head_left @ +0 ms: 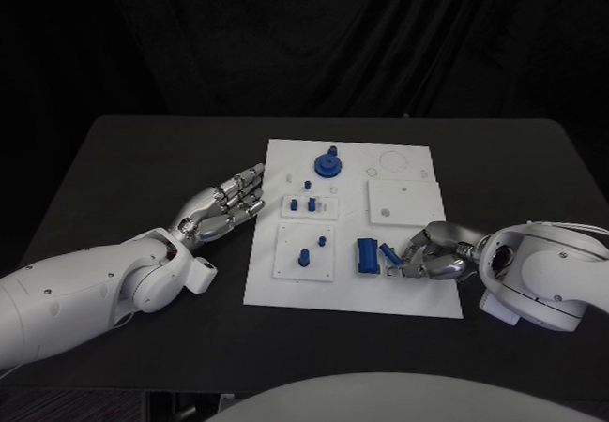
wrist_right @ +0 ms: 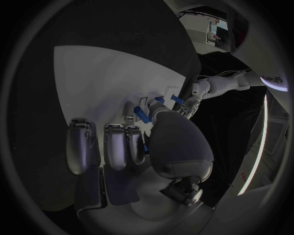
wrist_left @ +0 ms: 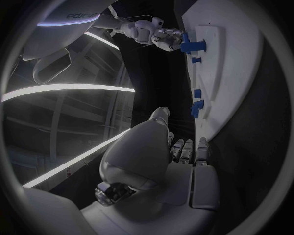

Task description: Assemble the parts on the task board

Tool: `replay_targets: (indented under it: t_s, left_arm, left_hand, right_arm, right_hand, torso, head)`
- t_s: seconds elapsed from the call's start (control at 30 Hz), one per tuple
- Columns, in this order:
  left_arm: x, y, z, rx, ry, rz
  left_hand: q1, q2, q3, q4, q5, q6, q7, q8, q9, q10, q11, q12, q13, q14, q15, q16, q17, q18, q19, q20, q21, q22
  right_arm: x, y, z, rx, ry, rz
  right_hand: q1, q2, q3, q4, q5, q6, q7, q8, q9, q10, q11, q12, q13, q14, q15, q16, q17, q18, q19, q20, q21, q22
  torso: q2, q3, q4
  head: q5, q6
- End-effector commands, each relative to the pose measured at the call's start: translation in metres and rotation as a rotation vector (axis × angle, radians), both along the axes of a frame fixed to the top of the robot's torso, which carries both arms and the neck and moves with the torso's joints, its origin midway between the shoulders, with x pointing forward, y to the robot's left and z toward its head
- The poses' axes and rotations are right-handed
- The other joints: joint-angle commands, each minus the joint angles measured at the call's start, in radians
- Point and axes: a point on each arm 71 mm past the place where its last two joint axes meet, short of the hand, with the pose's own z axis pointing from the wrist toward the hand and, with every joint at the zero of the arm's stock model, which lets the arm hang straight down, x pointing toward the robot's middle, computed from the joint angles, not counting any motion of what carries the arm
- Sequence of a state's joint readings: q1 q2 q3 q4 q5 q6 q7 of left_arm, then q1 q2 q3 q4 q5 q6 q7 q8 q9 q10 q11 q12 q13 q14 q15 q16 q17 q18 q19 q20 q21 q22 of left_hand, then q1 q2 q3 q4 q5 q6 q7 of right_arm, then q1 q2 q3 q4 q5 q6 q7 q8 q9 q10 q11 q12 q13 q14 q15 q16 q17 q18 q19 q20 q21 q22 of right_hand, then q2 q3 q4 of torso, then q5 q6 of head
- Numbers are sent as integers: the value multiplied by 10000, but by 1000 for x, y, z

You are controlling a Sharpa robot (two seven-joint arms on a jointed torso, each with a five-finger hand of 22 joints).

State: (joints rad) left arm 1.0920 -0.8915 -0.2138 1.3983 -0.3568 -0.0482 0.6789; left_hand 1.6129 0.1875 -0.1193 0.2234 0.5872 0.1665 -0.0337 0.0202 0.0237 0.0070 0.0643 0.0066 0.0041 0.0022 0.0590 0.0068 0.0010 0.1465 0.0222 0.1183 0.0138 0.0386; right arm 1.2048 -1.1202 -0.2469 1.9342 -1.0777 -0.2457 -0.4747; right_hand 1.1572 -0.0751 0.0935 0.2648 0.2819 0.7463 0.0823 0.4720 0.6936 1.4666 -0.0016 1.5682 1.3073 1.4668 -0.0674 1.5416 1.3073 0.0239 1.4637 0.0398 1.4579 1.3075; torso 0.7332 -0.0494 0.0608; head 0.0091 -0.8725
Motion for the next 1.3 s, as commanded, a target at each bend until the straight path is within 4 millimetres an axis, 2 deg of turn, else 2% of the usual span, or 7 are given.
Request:
replay_targets:
  t_s: [0.03, 0.23, 0.4, 0.77, 0.8, 1.07, 1.3]
  left_arm:
    - [-2, -1, 6, -608, -650, -246]
    - [-2, -1, 5, -600, -608, -264]
    - [-2, -1, 5, -591, -587, -265]
    - [-2, -1, 5, -578, -557, -272]
    - [-2, -1, 5, -579, -555, -274]
    - [-2, -2, 5, -577, -547, -281]
    - [-2, -1, 4, -566, -541, -272]
  left_hand:
    - [43, 58, 41, 3, 39, -27, 63, 45, 8, 21, 74, -41, -15, -22, 86, -68, -10, -161, -7, 95, 10, 13]
    - [27, 61, 50, -1, 25, -26, 73, 44, 8, 21, 82, -41, -15, -22, 119, -68, -10, -163, 7, 125, 19, 33]
    - [8, 61, 62, -9, 17, -27, 85, 43, 7, 19, 84, -41, -16, -22, 171, -68, -10, -167, 25, 172, 31, 55]
    - [3, 61, 65, -11, 14, -12, 92, 45, 10, 19, 82, -42, -16, -22, 180, -68, -10, -167, 31, 183, 34, 61]
    - [-15, 60, 76, -19, 14, 22, 164, 52, 14, 21, 61, -41, -15, -22, 189, -68, -10, -157, 36, 208, 37, 62]
    - [-16, 60, 77, -21, 13, 21, 169, 52, 14, 22, 61, -41, -15, -22, 189, -68, -10, -155, 37, 210, 37, 61]
    - [-16, 60, 77, -21, 13, 21, 169, 52, 14, 22, 61, -41, -15, -22, 189, -68, -10, -155, 37, 210, 37, 61]
  right_arm:
    - [0, -1, 2, -407, -587, 206]
    - [-1, -1, 4, -820, -915, 443]
    - [-1, -2, 6, -1017, -1089, 515]
    - [0, -3, 13, -897, -1626, 353]
    - [0, -3, 15, -876, -1682, 344]
    - [4, 2, 17, -857, -1780, 443]
    - [7, 6, 15, -1036, -1737, 627]
  right_hand:
    - [34, -102, -132, 18, 10, -23, 32, -50, -111, 1042, 85, 26, 2635, 851, 86, -26, 1673, 82, 449, 92, -69, 2206]
    - [-28, -159, -193, 100, 16, 16, 47, -69, -229, 1042, 110, 26, 2635, 853, 109, -20, 1687, 94, 425, 117, -113, 2190]
    - [-48, -159, -215, 176, 26, 226, 20, 39, -301, 1042, 97, 26, 2635, 856, 110, -14, 1701, 95, 424, 133, -113, 2190]
    - [-116, 103, -161, 220, 29, 323, -3, 91, -434, 1042, 74, 26, 2635, 861, 92, -2, 1733, 99, 419, 127, -121, 2188]
    - [-129, 140, -155, 223, 27, 326, -3, 91, -452, 1042, 74, 26, 2635, 864, 92, 2, 1745, 99, 419, 126, -123, 2187]
    - [-134, 178, -147, 217, 26, 345, -6, 98, -470, 1042, 72, 26, 2635, 866, 91, 6, 1756, 94, 429, 125, -104, 2194]
    - [-210, 172, -190, 231, 13, 321, 1, 81, -519, 1042, 78, 26, 2635, 867, 91, 8, 1760, 104, 410, 125, -140, 2181]
  torso:
    - [0, 1, -11]
    - [2, 0, -2]
    - [-1, 0, -1]
    - [4, 0, 6]
    - [4, -3, 6]
    - [4, 1, -10]
    - [0, -6, 4]
  head:
    - [10, -1]
    - [20, -1]
    - [30, -1]
    - [0, -1]
    - [-6, -1]
    - [7, -1]
    - [-4, -1]
